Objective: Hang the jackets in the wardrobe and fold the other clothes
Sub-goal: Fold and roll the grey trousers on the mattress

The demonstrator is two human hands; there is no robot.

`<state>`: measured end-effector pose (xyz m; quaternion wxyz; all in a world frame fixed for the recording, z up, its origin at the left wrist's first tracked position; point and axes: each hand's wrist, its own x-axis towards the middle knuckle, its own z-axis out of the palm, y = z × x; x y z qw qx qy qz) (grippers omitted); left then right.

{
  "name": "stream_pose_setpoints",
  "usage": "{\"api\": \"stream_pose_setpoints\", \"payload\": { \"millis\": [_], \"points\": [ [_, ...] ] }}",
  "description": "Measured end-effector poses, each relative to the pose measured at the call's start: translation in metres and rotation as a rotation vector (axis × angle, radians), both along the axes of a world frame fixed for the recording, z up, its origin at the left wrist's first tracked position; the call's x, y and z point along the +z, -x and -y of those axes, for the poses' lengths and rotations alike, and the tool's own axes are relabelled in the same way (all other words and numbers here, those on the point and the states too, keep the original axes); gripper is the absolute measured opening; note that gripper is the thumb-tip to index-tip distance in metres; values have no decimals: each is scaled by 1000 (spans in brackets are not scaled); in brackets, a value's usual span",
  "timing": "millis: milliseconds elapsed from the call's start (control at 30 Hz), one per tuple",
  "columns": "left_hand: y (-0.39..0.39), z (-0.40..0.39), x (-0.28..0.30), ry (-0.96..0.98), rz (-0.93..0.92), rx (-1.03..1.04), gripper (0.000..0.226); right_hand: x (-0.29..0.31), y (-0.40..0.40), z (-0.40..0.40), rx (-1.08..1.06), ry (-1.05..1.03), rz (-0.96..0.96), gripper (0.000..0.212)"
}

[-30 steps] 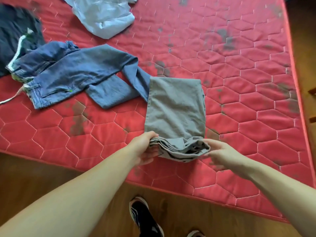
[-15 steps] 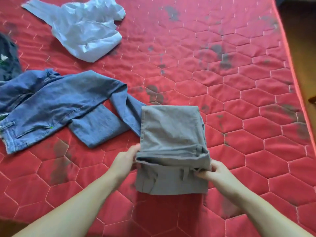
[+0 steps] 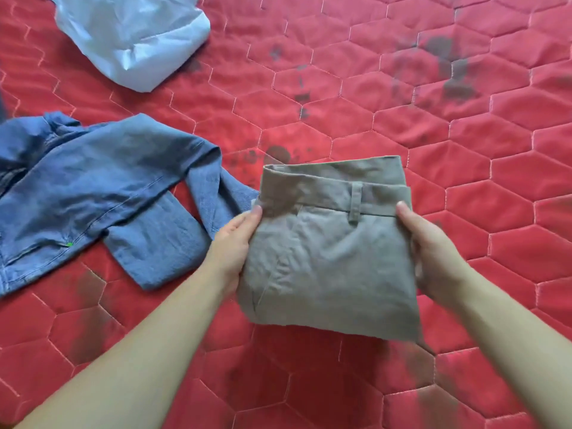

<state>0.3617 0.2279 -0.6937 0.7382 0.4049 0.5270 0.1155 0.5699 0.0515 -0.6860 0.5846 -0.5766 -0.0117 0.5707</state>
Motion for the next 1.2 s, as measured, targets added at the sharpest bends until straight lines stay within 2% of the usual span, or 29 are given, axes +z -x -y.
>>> {"api": "stream_pose_setpoints", "payload": {
  "millis": [67,100,167,233,300,367,433,533,633,800,867,967,1100,1200],
  "points": [
    [-9,-5,-21,-77,-231,-84,43,-20,-3,-10,40,120,-66,78],
    [-10,-1,-31,-110,-333,-157,44,-29,-2,-11,65,191,-78,69],
    [-7,9,-44,-172,-414,-199,43,-42,-1,-8,96,278,-44,54],
    [-6,15,-45,-181,-381,-132,37,-47,-2,-4,159,273,61,46],
    [0,19,-44,-147,-324,-97,32,-44,0,3,241,253,86,34],
    [8,25,-45,-50,-271,-63,28,-44,7,14,300,295,115,26],
    [18,34,-46,47,-236,-39,31,-43,15,23,332,367,241,23],
    [24,44,-46,95,-223,-16,44,-44,25,30,281,464,363,30],
    [22,46,-44,38,-263,-55,47,-46,40,45,224,556,357,41],
    [29,55,-43,-65,-350,-26,33,-45,53,66,237,500,377,35],
    [37,60,-41,-99,-320,-85,35,-45,55,66,229,471,454,36],
    [47,68,-38,-190,-258,-207,21,-46,64,67,146,481,631,45],
    [59,84,-37,-369,-320,-207,32,-45,77,81,77,505,705,55],
    [65,100,-45,-464,-449,-158,60,-53,78,87,134,569,736,58]
  ]
}}
